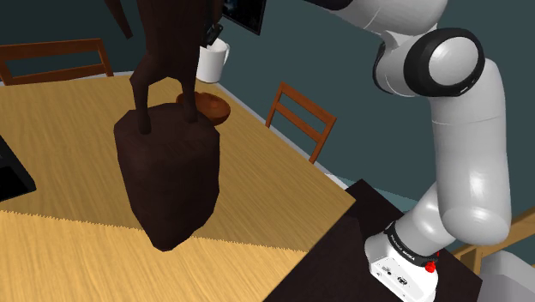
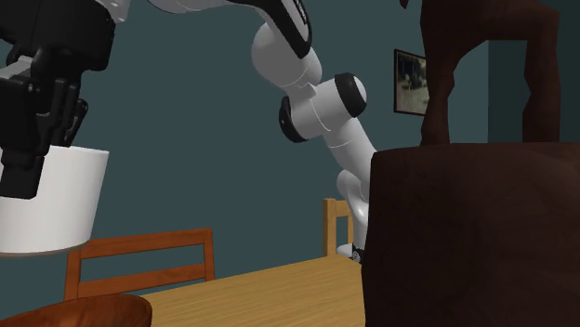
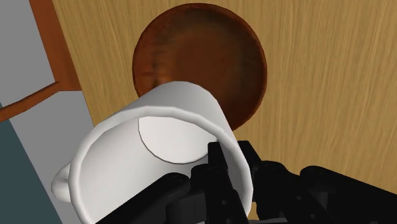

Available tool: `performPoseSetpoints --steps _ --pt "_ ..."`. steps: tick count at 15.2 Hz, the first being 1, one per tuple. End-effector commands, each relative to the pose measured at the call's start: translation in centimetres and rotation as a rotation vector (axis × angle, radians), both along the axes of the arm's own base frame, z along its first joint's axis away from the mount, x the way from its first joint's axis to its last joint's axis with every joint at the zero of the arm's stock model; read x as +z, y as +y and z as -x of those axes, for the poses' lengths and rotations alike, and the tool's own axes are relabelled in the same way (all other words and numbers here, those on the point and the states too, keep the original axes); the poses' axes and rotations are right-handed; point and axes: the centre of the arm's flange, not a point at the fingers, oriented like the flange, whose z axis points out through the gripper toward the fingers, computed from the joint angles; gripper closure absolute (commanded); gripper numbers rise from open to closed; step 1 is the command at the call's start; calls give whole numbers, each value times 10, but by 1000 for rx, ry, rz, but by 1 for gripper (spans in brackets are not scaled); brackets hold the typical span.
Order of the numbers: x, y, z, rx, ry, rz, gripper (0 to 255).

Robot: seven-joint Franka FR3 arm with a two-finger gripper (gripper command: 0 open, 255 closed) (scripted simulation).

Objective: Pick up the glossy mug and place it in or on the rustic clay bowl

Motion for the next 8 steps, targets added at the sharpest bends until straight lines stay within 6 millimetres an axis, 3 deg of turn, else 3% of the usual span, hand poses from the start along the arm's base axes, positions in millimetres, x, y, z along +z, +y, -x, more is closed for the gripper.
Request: performPoseSetpoints --steps 1,8 --pt "-11 0 -1 0 -1 -1 255" --pt "-48 0 -1 0 -1 -1 255"
